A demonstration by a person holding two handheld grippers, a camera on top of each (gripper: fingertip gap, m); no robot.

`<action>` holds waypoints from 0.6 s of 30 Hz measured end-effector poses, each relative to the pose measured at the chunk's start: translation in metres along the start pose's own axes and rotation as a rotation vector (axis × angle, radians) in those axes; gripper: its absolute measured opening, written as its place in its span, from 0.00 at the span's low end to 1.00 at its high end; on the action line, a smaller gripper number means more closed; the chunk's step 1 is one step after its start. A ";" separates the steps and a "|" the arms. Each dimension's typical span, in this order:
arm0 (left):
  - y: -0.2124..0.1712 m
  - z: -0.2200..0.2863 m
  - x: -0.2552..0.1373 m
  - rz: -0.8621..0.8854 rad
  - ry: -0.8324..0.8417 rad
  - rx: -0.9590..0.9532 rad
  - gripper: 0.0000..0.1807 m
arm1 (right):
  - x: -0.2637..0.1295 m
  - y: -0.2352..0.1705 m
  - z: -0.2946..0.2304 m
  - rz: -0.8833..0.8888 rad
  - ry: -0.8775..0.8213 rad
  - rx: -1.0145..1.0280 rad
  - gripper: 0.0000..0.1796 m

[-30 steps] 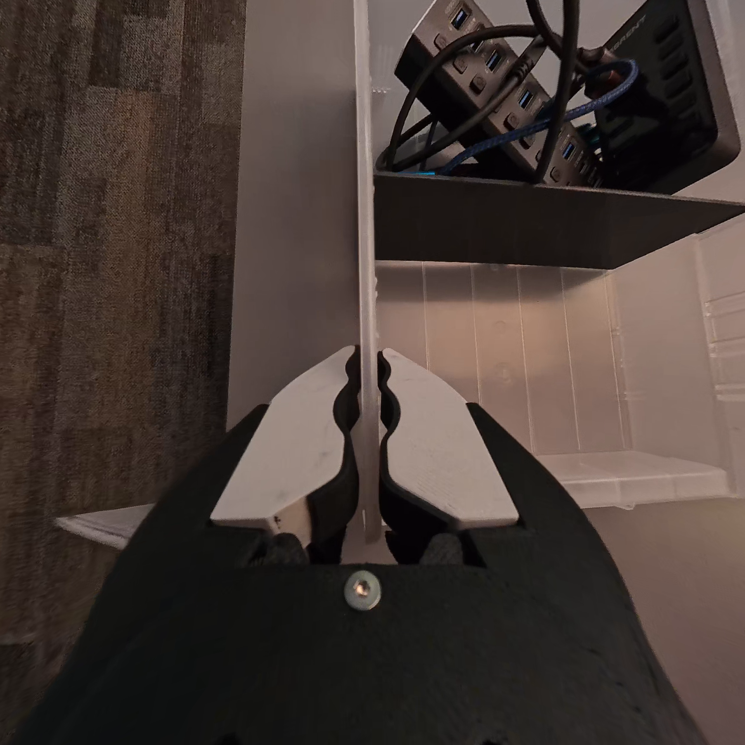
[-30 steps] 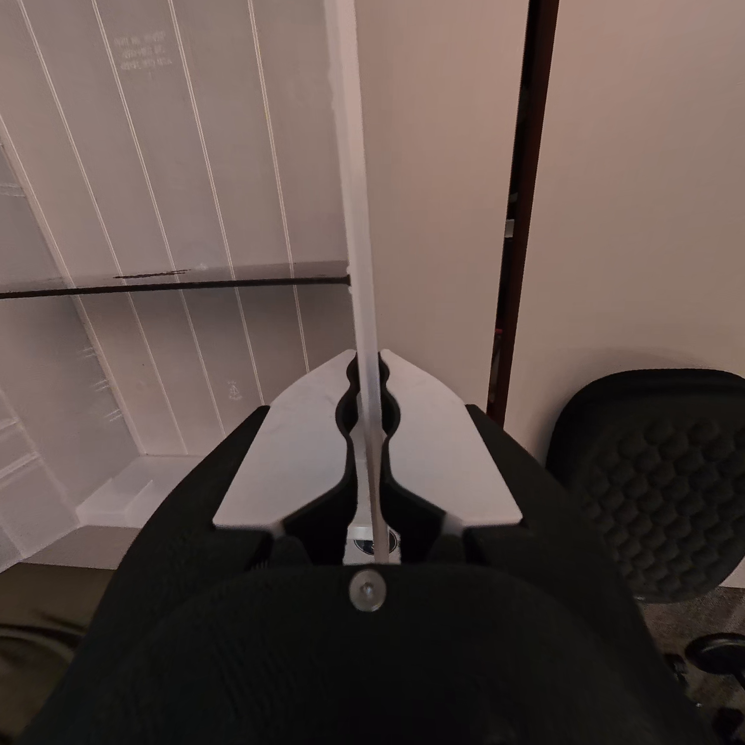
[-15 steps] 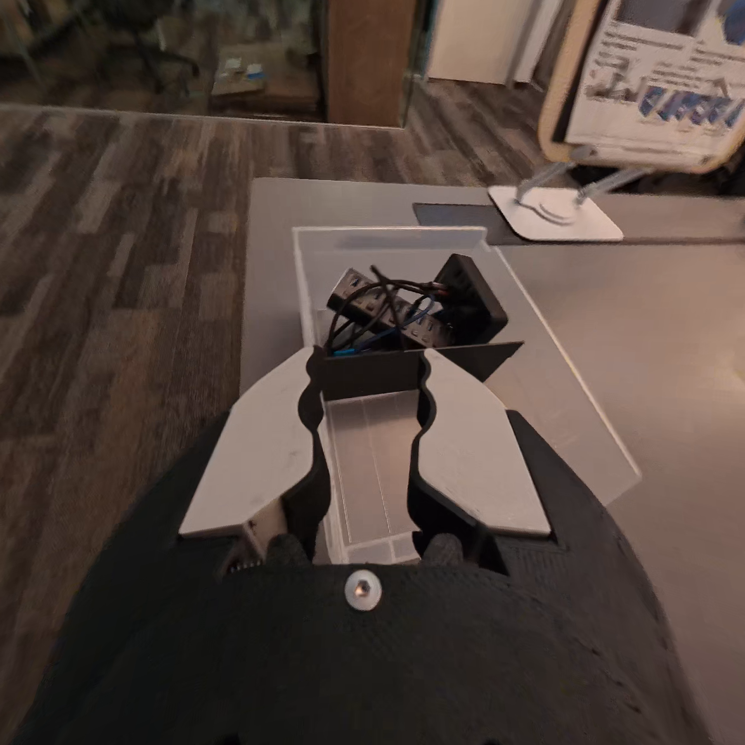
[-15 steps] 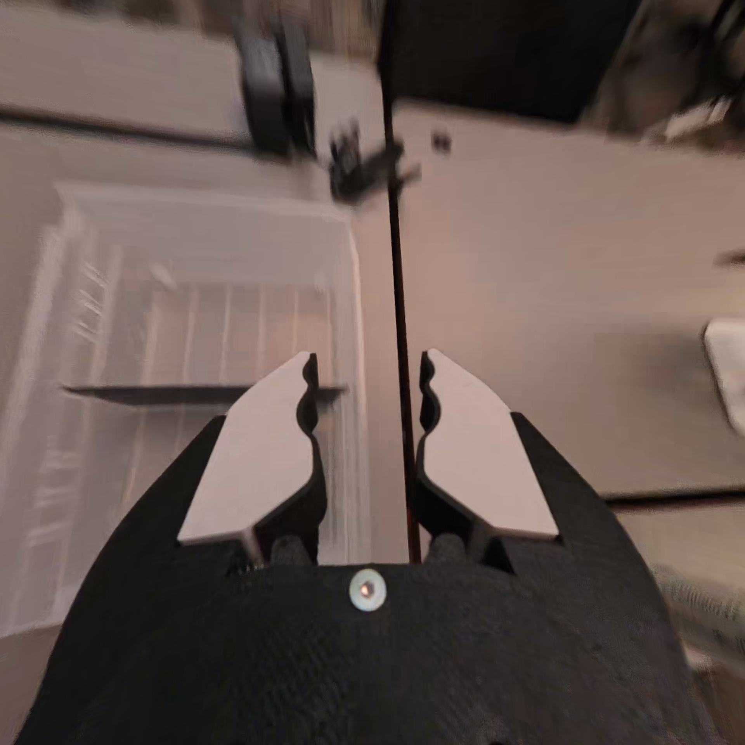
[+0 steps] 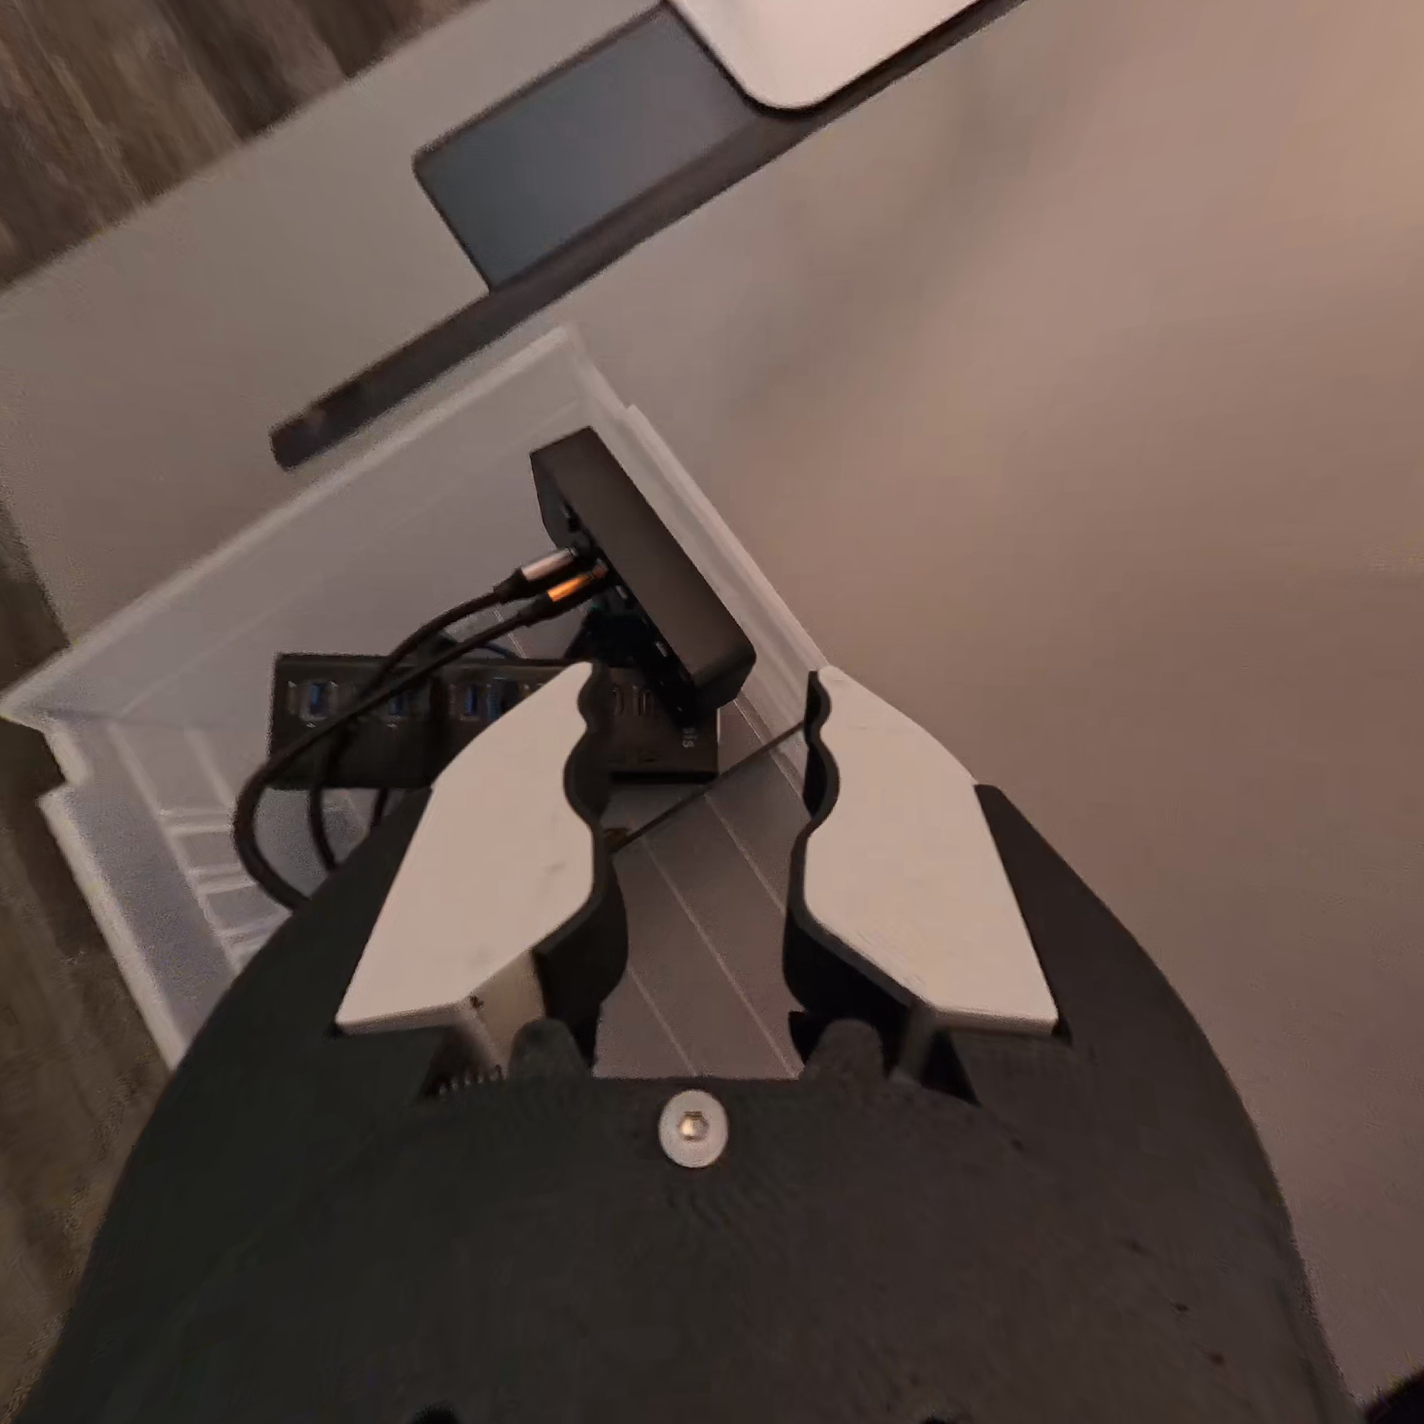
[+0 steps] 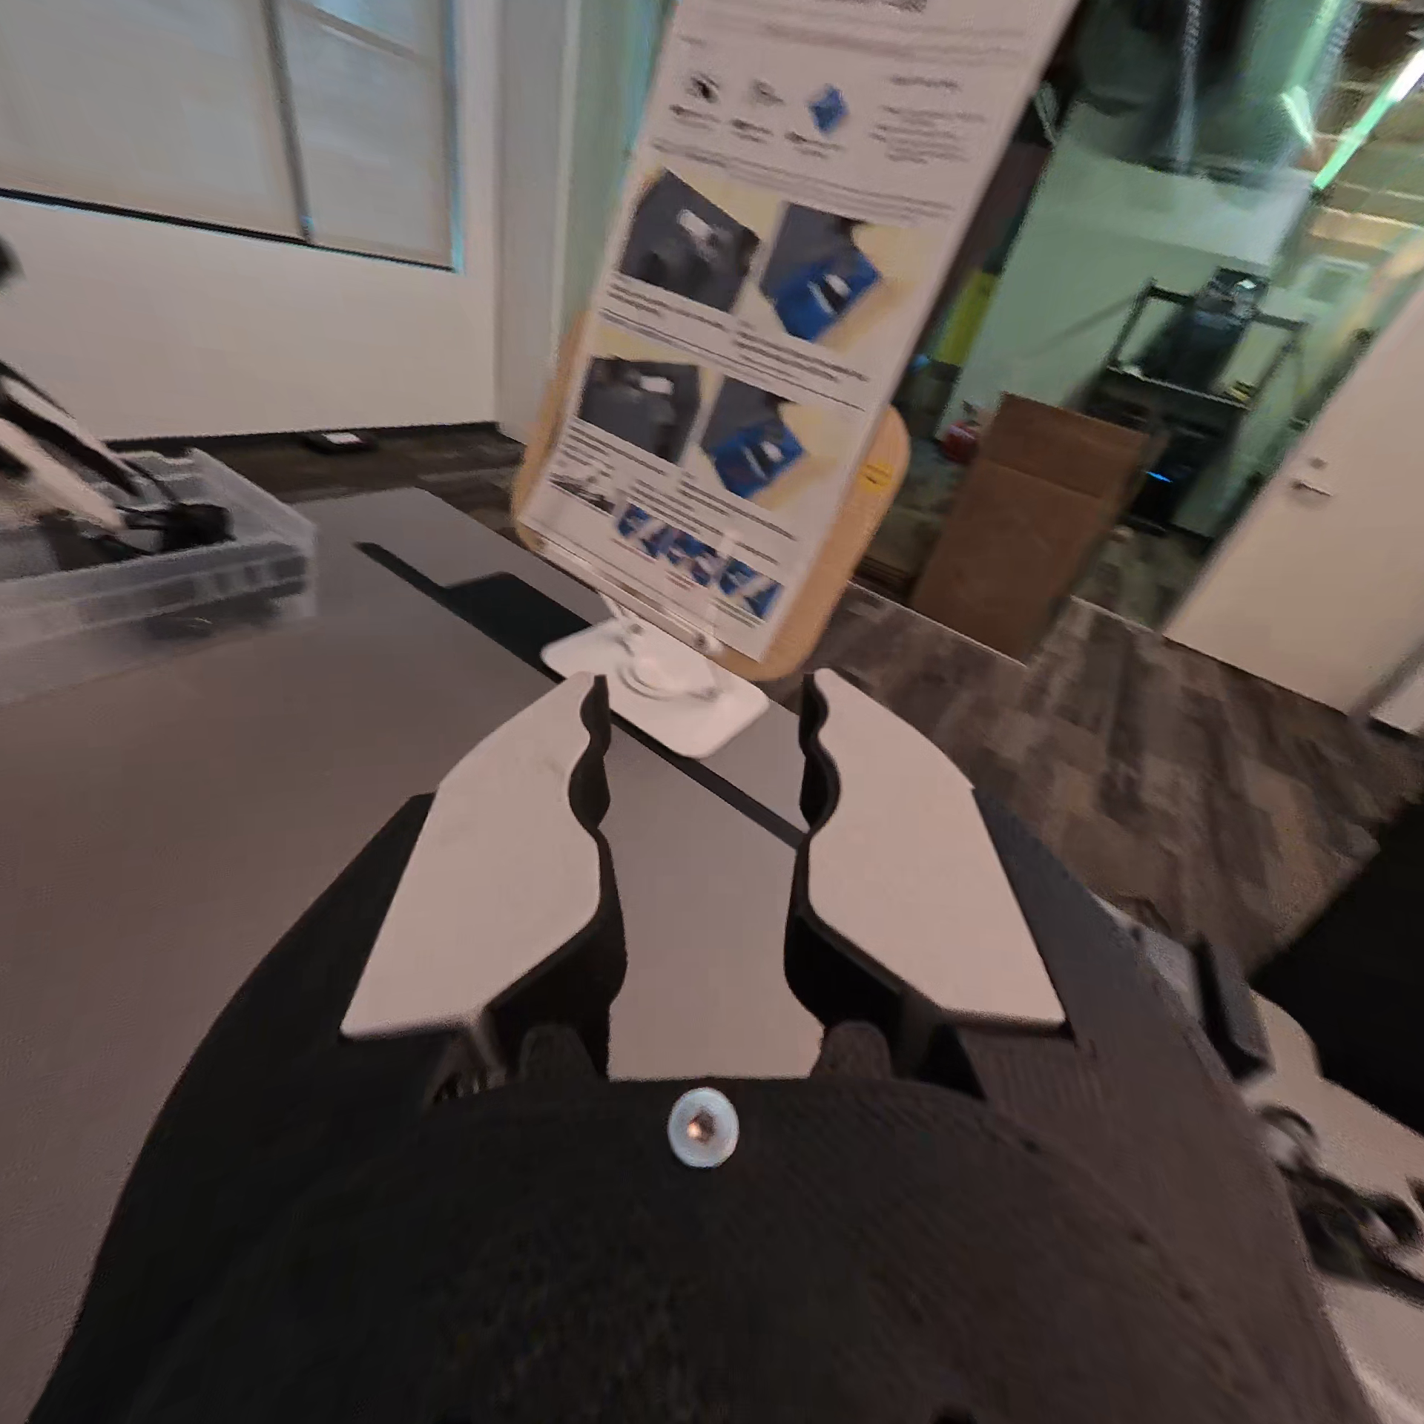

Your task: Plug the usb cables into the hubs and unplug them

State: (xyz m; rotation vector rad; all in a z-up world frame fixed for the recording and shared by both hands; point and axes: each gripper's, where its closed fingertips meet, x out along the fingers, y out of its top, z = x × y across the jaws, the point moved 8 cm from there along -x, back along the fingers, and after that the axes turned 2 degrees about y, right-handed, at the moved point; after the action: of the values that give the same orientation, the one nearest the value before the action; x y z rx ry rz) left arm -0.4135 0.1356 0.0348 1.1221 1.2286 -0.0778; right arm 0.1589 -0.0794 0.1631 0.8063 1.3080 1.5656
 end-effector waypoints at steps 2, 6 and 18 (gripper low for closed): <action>0.003 -0.003 0.013 -0.078 -0.029 -0.067 0.28 | 0.017 0.008 -0.020 0.028 0.054 -0.016 0.26; 0.003 -0.013 0.031 -0.172 0.023 -0.103 0.26 | 0.040 0.019 -0.044 0.036 0.111 -0.046 0.26; -0.004 -0.015 0.057 -0.306 0.008 0.014 0.34 | 0.060 0.025 -0.057 0.160 0.253 0.153 0.25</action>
State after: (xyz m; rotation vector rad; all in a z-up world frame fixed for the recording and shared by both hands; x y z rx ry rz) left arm -0.4037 0.1724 -0.0101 0.9392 1.4011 -0.3138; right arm 0.0798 -0.0454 0.1709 0.8449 1.5941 1.7539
